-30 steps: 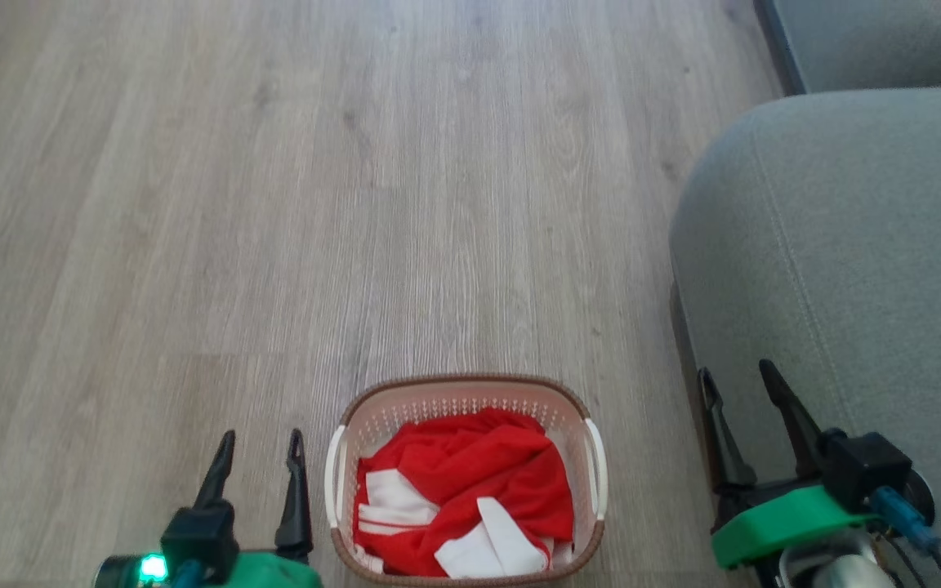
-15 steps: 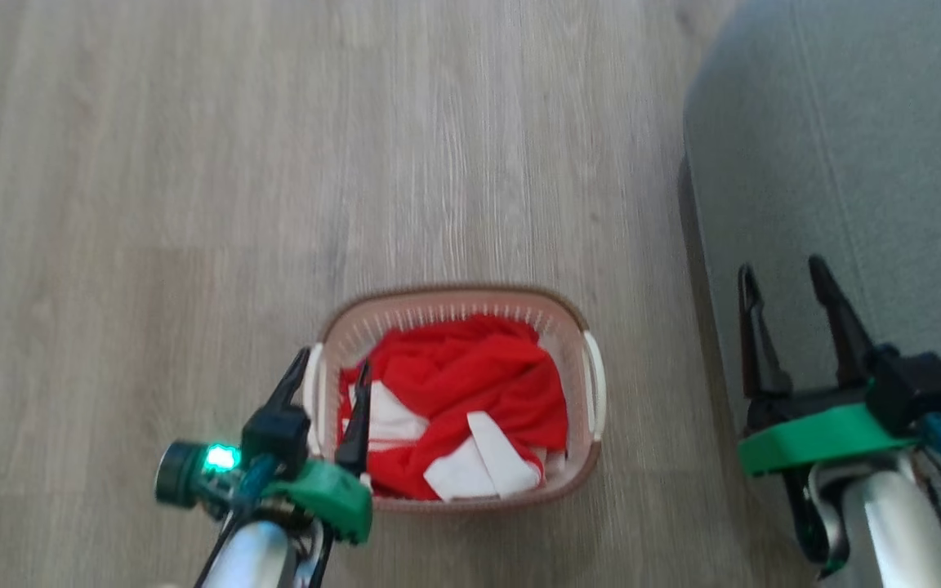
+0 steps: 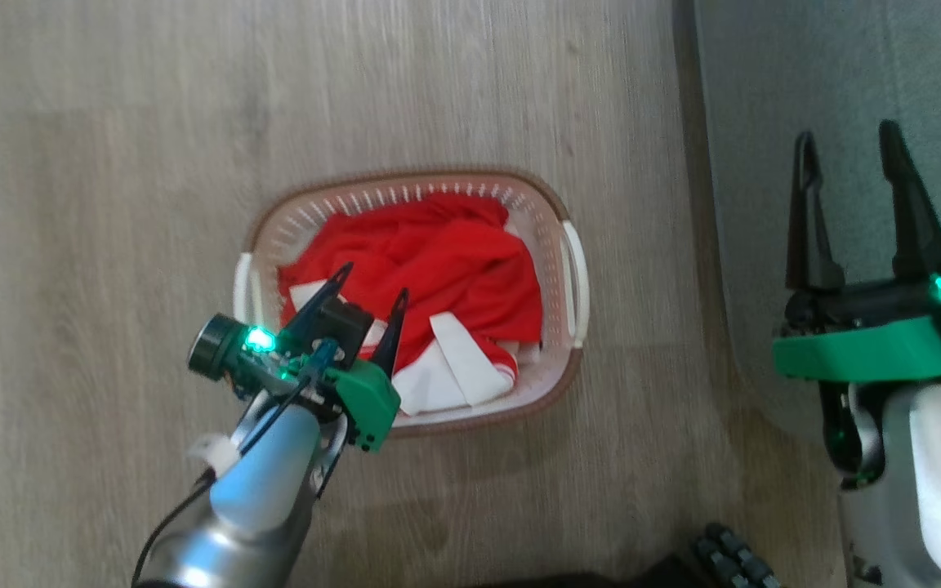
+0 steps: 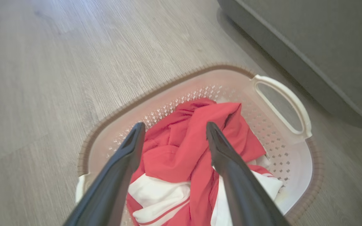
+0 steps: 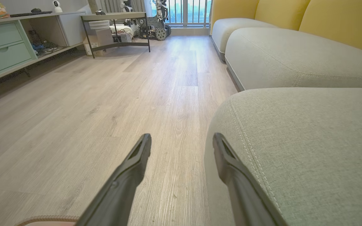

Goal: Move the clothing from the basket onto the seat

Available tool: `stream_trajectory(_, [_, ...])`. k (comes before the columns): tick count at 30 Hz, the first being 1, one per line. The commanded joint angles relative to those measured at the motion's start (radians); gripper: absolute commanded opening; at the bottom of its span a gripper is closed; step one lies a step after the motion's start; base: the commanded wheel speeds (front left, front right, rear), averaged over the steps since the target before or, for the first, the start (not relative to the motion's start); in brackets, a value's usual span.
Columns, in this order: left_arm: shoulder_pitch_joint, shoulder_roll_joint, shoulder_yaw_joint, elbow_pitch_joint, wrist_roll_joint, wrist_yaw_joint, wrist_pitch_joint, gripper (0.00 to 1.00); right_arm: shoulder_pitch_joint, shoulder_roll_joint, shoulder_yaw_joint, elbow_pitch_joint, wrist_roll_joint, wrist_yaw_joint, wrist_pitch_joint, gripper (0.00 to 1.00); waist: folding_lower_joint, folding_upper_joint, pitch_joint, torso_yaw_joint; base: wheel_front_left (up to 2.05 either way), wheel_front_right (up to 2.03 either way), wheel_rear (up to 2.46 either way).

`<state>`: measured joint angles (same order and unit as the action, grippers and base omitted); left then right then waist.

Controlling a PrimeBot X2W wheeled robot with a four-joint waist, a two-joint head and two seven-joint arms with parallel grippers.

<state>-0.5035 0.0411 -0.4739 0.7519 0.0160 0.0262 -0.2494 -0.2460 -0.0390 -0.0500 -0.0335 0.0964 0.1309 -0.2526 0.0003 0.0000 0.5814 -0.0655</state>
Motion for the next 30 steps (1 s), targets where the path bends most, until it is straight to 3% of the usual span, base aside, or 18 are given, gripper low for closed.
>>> stream_trajectory(1, [-0.035,0.009,0.003,0.027,0.008,-0.004,-0.012,1.0,-0.021,-0.011,0.026,-0.046,-0.002,0.0,-0.009,1.0,-0.0003,0.0,0.098,-0.041,0.0,0.0,0.0])
stream_trajectory(8, [-0.174,0.009,-0.074,0.222,0.042,-0.011,-0.012,1.0,-0.059,-0.011,0.044,-0.104,0.009,0.0,-0.009,1.0,-0.0003,0.0,0.205,-0.076,0.0,0.0,0.0])
stream_trajectory(18, [-0.32,0.023,-0.091,0.441,0.052,0.009,-0.005,1.0,-0.066,-0.011,0.077,-0.157,0.028,0.0,-0.009,1.0,-0.0003,0.0,0.29,-0.115,0.0,0.0,0.0])
stream_trajectory(27, [-0.35,0.036,-0.097,0.515,0.038,0.016,0.025,1.0,-0.071,-0.011,0.088,-0.157,0.047,0.0,-0.009,1.0,-0.0003,0.0,0.3,-0.14,0.0,0.0,0.0])
stream_trajectory(28, [-0.351,0.036,-0.097,0.518,0.036,0.017,0.026,0.75,-0.072,-0.011,0.088,-0.157,0.048,0.0,-0.009,1.0,-0.0003,0.0,0.301,-0.141,0.0,0.0,0.0])
stream_trajectory(29, [-0.353,0.036,-0.097,0.519,0.033,0.017,0.026,0.41,-0.072,-0.011,0.088,-0.157,0.049,0.0,-0.009,1.0,-0.0003,0.0,0.301,-0.142,0.0,0.0,0.0])
stream_trajectory(30, [-0.355,0.034,-0.097,0.521,0.029,0.016,0.024,0.0,-0.072,-0.011,0.087,-0.157,0.049,0.0,-0.009,1.0,-0.0003,0.0,0.301,-0.142,0.0,0.0,0.0])
